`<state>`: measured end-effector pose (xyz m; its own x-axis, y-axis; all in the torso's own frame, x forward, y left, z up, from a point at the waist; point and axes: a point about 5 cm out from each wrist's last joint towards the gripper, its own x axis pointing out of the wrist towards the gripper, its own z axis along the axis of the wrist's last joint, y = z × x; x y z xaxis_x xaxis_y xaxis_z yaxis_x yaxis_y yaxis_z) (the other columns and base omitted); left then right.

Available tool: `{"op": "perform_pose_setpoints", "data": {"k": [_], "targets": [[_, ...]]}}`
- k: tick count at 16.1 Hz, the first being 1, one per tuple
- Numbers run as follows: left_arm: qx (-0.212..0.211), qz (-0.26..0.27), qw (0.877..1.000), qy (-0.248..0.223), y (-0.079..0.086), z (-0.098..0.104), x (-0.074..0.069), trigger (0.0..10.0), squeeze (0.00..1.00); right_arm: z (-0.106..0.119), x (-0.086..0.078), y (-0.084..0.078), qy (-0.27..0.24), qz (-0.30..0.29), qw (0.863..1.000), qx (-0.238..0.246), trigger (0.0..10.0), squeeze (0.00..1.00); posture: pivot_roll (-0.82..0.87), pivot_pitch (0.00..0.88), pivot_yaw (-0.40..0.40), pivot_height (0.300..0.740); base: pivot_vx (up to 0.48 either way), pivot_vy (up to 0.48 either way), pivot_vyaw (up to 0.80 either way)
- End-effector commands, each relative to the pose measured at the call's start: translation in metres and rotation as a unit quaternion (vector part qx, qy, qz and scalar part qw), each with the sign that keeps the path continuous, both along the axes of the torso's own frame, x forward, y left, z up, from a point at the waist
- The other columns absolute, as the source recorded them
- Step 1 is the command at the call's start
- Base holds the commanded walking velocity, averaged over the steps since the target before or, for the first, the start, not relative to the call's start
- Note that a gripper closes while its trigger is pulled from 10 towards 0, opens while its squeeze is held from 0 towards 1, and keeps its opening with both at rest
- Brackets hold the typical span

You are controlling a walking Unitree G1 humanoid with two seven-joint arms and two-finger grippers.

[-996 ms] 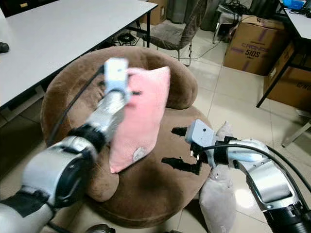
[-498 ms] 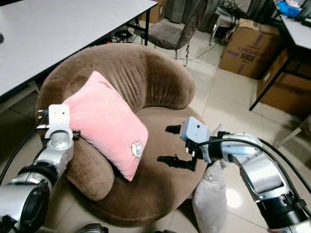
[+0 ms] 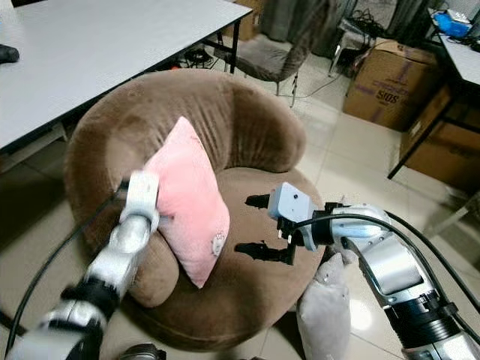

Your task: Move the pillow to the sofa from floor

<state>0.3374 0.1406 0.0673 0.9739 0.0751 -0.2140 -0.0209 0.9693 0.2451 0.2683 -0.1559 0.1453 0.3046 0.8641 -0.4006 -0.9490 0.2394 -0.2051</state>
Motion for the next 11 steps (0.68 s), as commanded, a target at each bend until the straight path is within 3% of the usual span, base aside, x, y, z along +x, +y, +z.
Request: {"op": "perform_pose_setpoints", "data": {"k": [1,2,4,6,7,8,11], "targets": [[0.020,-0.003,1.000,0.005,-0.002,0.000,-0.001,10.0,0.00,0.002,0.002,-0.001,-0.008,0.000,1.000,-0.011,10.0,0.00,0.04,0.000,-0.089,0.740,0.000,0.000,0.00],[0.037,0.001,0.999,0.005,0.003,0.002,-0.002,10.0,0.00,0.002,0.002,-0.001,-0.008,-0.001,1.000,-0.010,10.0,0.00,0.04,0.000,-0.089,0.740,0.000,0.000,0.00],[0.087,0.056,0.994,0.026,0.033,0.001,-0.003,10.0,0.00,-0.001,-0.002,0.001,-0.006,-0.004,1.000,-0.004,10.0,0.00,0.03,0.000,-0.073,0.740,0.000,0.000,0.00],[0.072,0.099,0.991,0.044,0.056,-0.002,-0.006,10.0,0.00,-0.003,-0.002,0.003,-0.008,-0.010,1.000,0.002,10.0,0.00,0.03,0.000,-0.068,0.740,0.000,0.000,0.00],[0.063,0.105,0.991,0.047,0.063,-0.001,-0.006,10.0,0.59,-0.004,-0.003,0.004,-0.008,-0.012,1.000,0.005,10.0,0.00,0.04,0.000,-0.068,0.740,0.000,0.000,0.00],[0.050,0.087,0.994,0.050,0.067,0.002,-0.007,10.0,1.00,-0.004,-0.003,0.005,-0.009,-0.014,1.000,0.010,10.0,0.00,0.04,0.000,-0.068,0.740,0.000,0.000,0.00],[0.035,0.077,0.996,0.023,0.077,0.016,-0.009,10.0,1.00,-0.005,-0.001,0.007,-0.025,-0.029,0.999,0.022,10.0,0.00,0.05,0.000,-0.063,0.740,0.000,0.000,0.00]]}}
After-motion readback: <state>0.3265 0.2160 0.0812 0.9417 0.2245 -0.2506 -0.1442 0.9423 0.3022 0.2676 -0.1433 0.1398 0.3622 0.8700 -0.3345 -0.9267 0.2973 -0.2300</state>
